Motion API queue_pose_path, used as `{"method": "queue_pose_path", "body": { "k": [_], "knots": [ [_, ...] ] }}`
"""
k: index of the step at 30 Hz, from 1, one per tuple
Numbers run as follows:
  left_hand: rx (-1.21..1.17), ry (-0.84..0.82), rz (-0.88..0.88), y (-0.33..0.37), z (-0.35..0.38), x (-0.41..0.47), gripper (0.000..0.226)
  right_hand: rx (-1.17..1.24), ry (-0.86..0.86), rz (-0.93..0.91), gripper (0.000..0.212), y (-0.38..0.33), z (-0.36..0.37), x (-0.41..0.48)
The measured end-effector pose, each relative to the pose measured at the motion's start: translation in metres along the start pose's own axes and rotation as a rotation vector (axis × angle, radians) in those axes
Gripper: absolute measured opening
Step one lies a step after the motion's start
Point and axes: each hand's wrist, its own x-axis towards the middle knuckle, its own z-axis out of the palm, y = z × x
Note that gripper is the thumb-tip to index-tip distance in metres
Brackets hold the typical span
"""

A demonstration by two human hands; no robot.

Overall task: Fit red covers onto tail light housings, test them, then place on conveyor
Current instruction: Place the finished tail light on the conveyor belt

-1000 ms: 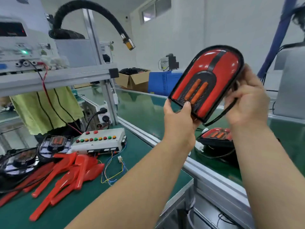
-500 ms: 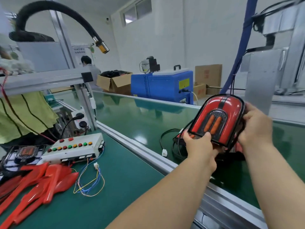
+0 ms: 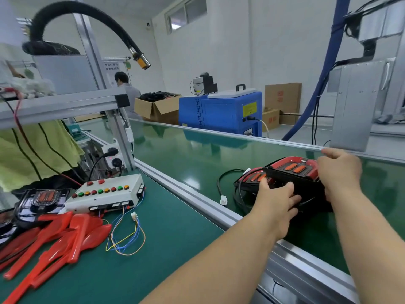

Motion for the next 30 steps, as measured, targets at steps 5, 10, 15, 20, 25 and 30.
{"method": "queue_pose_path", "body": {
  "k": [5, 10, 15, 20, 25, 30],
  "knots": [
    [-0.015, 0.082, 0.075, -0.001, -0.015, -0.003, 0.060, -0.125, 0.009, -0.149, 0.048, -0.022, -0.004, -0.022],
    [-0.009, 0.215, 0.148, 0.019, -0.040, -0.012, 0.041, -0.160, -0.104, -0.353, 0.042, -0.066, 0.023, -0.063],
    [-0.040, 0.363, 0.315, 0.052, -0.087, -0.044, 0.031, -0.122, -0.370, -0.503, 0.038, -0.090, 0.077, -0.123],
    [-0.035, 0.510, 0.507, 0.079, -0.154, -0.100, 0.023, -0.059, -0.604, -0.581, 0.038, -0.097, 0.135, -0.194],
    [-0.036, 0.628, 0.629, 0.090, -0.215, -0.155, 0.021, 0.013, -0.778, -0.648, 0.029, -0.106, 0.173, -0.270],
    [0.077, 0.780, 0.650, 0.085, -0.267, -0.208, 0.022, 0.092, -0.964, -0.637, 0.030, -0.111, 0.202, -0.336]
  ]
}}
